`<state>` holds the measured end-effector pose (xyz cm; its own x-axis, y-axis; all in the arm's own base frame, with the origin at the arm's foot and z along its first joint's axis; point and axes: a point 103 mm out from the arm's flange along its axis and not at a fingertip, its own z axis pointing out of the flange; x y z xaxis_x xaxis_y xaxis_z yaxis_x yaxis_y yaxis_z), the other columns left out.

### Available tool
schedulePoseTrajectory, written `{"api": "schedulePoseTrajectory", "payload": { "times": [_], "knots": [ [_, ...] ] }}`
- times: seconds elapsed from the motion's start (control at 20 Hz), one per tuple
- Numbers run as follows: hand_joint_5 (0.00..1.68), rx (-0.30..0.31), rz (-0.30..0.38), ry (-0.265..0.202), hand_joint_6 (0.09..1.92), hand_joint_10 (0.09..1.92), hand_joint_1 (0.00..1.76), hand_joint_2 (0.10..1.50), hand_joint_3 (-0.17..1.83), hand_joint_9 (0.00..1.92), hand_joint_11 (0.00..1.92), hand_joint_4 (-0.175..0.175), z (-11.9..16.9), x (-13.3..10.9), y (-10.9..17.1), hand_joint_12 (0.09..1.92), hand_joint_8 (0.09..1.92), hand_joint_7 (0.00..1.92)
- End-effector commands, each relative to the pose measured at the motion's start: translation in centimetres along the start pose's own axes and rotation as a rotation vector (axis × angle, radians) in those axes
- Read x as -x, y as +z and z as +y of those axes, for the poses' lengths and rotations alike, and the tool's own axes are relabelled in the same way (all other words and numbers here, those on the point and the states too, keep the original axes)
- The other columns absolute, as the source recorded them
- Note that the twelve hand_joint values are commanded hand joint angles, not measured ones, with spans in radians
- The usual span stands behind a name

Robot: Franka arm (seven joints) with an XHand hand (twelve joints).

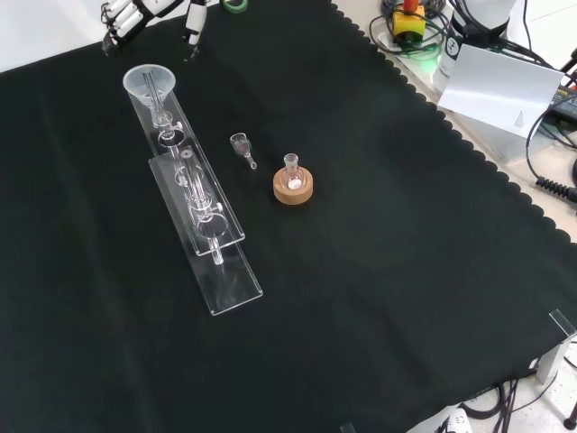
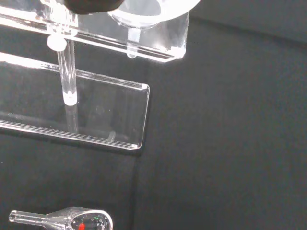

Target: Put the funnel back on the funnel stand.

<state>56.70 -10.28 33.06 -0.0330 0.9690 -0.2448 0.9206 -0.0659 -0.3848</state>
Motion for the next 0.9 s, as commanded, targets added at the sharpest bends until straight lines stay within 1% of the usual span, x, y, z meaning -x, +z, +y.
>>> {"api": "schedulePoseTrajectory", "payload": {
  "times": [0.05,0.1,0.2,0.3,0.5,0.8,0.9],
  "knots": [
    [0.07,0.057,0.057,0.01,0.09,0.84,0.77,0.95,-0.17,0.06,0.08,-0.103,-4.9,-0.4,-1.2,1.42,0.34,0.0],
    [0.07,0.063,0.061,0.011,0.09,0.84,0.77,0.95,-0.17,0.07,0.09,-0.102,-5.5,-0.4,-1.2,1.42,0.39,0.0],
    [0.1,0.076,0.072,0.011,0.09,0.82,0.77,0.95,-0.17,0.11,0.1,-0.102,-6.9,-0.9,-1.2,1.42,0.55,0.0],
    [0.12,0.086,0.079,0.008,0.09,0.82,0.77,0.95,-0.17,0.15,0.11,-0.102,-8.3,-1.4,-1.0,1.42,0.65,0.02],
    [0.16,0.095,0.088,0.005,0.09,0.81,0.77,0.96,-0.17,0.2,0.14,-0.098,-10.9,-2.3,-0.4,1.41,0.7,0.05],
    [0.18,0.112,0.087,0.014,0.09,0.79,0.77,0.97,-0.17,0.22,0.15,-0.095,-14.8,-3.3,0.3,1.41,0.71,0.07],
    [0.18,0.118,0.084,0.019,0.09,0.79,0.77,0.97,-0.17,0.22,0.16,-0.095,-16.2,-4.1,0.3,1.41,0.71,0.07]
  ]
}}
